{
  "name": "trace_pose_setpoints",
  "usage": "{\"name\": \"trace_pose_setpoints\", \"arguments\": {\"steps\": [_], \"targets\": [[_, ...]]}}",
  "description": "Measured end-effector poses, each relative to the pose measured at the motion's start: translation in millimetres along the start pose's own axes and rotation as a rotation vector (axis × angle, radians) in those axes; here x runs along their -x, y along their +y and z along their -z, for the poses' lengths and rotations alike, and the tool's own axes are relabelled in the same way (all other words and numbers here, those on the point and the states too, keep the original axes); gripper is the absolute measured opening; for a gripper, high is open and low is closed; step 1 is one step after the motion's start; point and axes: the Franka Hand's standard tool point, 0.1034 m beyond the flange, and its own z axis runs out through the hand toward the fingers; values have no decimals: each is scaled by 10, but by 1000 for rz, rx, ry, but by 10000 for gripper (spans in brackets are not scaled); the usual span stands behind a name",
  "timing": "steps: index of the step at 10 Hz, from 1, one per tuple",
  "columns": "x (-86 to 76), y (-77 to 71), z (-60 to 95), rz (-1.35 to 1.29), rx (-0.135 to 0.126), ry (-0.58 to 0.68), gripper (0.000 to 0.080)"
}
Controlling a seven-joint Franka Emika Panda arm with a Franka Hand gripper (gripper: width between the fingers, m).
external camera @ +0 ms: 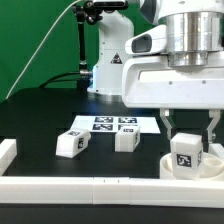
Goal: Assemble stool
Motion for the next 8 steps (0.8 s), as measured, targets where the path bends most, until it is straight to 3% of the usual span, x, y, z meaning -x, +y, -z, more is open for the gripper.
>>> {"name": "trace_pose_setpoints", "arguments": {"steps": [1, 2, 3, 6, 7, 8], "targets": [[9, -3, -9, 10, 0, -1, 335], [17, -11, -5, 19, 0, -2, 516], [54, -17, 20, 57, -1, -4, 606], [67, 256, 295, 169, -7, -14, 647], [51, 333, 341, 167, -2, -15, 647], [62, 318, 329, 170, -2, -16, 647]]}}
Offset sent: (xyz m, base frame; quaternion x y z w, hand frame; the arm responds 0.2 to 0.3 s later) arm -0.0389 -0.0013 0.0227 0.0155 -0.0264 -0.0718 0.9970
